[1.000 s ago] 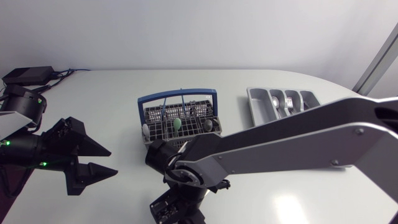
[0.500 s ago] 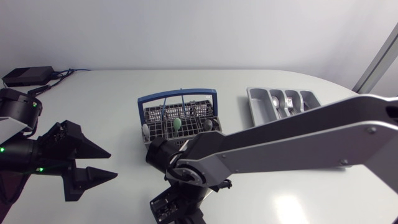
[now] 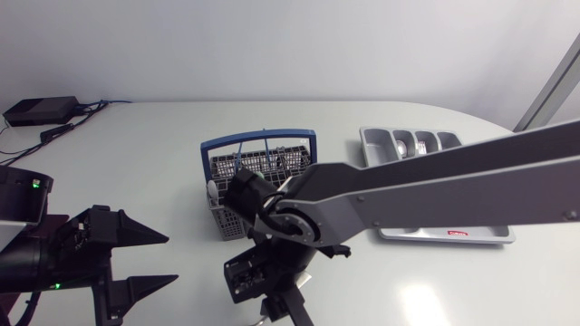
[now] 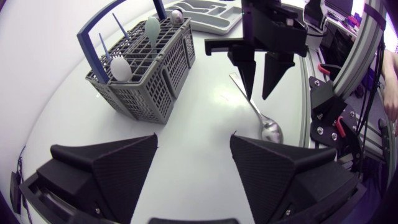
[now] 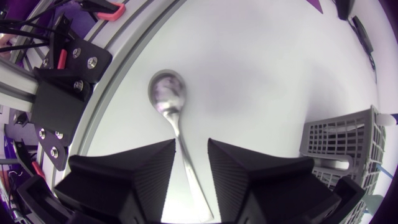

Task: Unload the cutlery basket into the drawer organizer.

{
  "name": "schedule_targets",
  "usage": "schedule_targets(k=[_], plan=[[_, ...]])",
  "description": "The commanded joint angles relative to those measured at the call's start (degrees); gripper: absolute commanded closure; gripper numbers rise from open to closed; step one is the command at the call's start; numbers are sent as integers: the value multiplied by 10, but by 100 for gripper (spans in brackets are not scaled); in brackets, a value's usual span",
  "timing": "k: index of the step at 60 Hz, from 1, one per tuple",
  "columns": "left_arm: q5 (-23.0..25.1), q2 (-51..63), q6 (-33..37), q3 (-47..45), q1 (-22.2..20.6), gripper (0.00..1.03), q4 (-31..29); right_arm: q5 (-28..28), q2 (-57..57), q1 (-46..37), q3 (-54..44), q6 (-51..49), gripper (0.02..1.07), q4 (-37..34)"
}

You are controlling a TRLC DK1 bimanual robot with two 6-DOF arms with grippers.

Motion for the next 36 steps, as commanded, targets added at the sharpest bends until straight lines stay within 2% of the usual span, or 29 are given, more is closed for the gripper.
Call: schedule_targets(k=[1, 23, 36], plan=[[5, -10, 6, -19, -4, 20, 3, 11, 23, 19, -15, 10, 32, 1], [5, -21, 42, -46, 14, 17, 10, 43, 62, 45, 1, 9, 34, 13], [6, -22, 52, -55, 14, 17, 15, 60, 71, 60, 10, 9, 53, 18]])
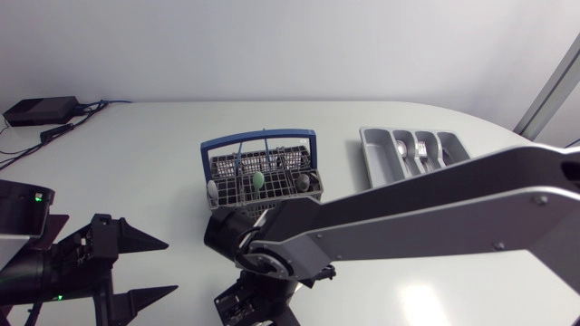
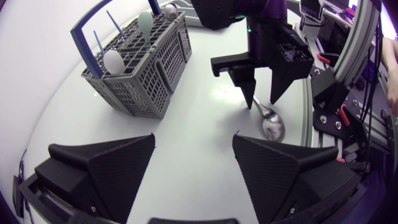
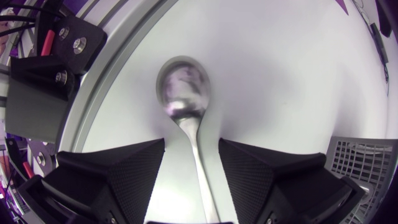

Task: Unload the cutlery basket into the drawer organizer.

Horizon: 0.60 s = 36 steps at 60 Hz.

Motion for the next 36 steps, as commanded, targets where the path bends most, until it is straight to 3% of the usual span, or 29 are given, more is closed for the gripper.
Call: schedule_targets(k=[1, 8, 19, 36], plan=[[6, -3, 23, -21, 5, 17, 4, 12, 14, 12, 11, 7, 54, 6], [7, -7, 32, -26, 10, 17, 4, 31, 21, 22, 15, 8, 58, 12], [10, -11, 42, -30, 21, 17, 3, 42, 30, 33, 17, 6, 85, 14], [11, -24, 45, -35, 24, 17, 0, 42, 36, 33, 13, 11, 88, 11]])
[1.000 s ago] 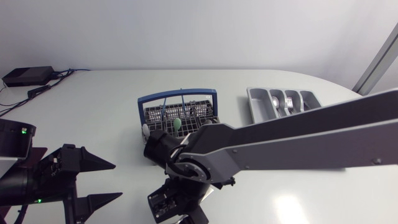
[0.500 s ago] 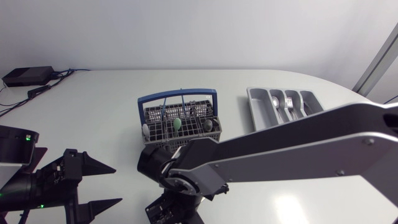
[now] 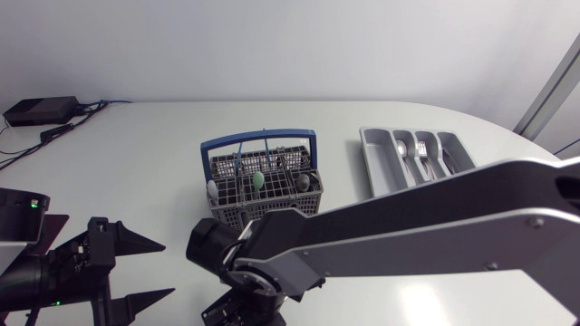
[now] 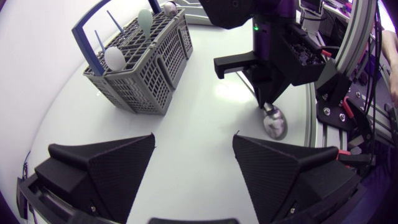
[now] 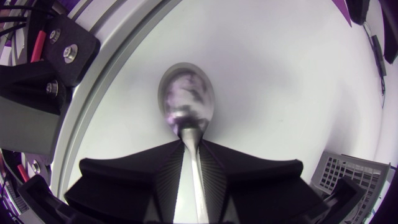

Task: Unload the cutlery basket into the drawer organizer.

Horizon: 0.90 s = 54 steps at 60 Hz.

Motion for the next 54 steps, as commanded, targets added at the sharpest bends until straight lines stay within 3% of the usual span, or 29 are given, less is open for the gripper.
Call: schedule_targets(k=[1, 54], plan=[[9, -7, 16, -19, 4, 17, 0, 4, 25, 1, -1, 13, 88, -1], [8, -68, 12, -44, -8, 17, -14, -12, -16, -20, -8, 26, 88, -4]])
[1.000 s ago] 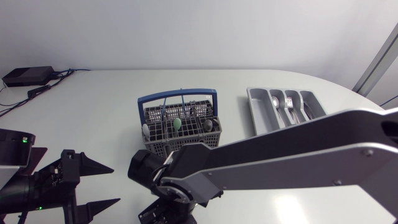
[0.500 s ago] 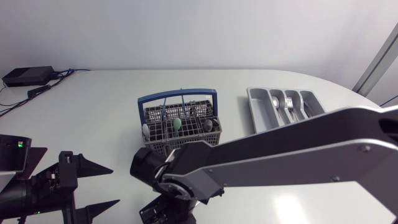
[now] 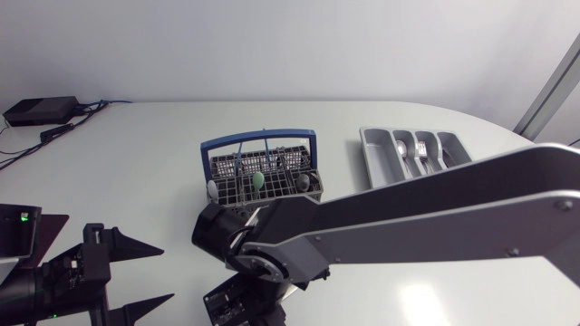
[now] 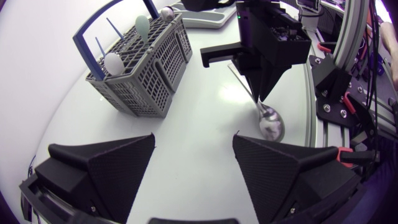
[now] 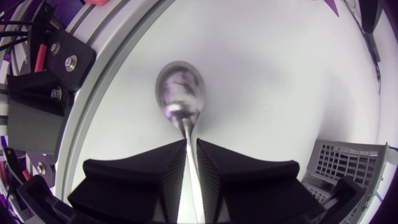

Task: Unload the cutlery basket into the drawer organizer.

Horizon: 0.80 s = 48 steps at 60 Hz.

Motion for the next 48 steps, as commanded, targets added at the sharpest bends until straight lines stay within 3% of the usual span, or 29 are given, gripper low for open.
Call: schedule_targets(k=[1, 15, 25, 31, 35, 48], plan=[[7, -6, 12, -19, -5, 17, -8, 4, 4, 0, -12, -1, 87, 0], [7, -9, 17, -24, -4, 17, -6, 23, 13, 10, -17, -1, 51, 9], [7, -9, 20, -27, -5, 17, -5, 39, 22, 16, -17, 0, 51, 14], [7, -9, 22, -28, -4, 17, -4, 42, 27, 20, -16, 1, 69, 17], [7, -9, 22, -28, -4, 17, -5, 49, 29, 25, -18, -1, 89, 23], [7, -14, 23, -32, -3, 17, -6, 51, 34, 32, -12, 3, 96, 3]])
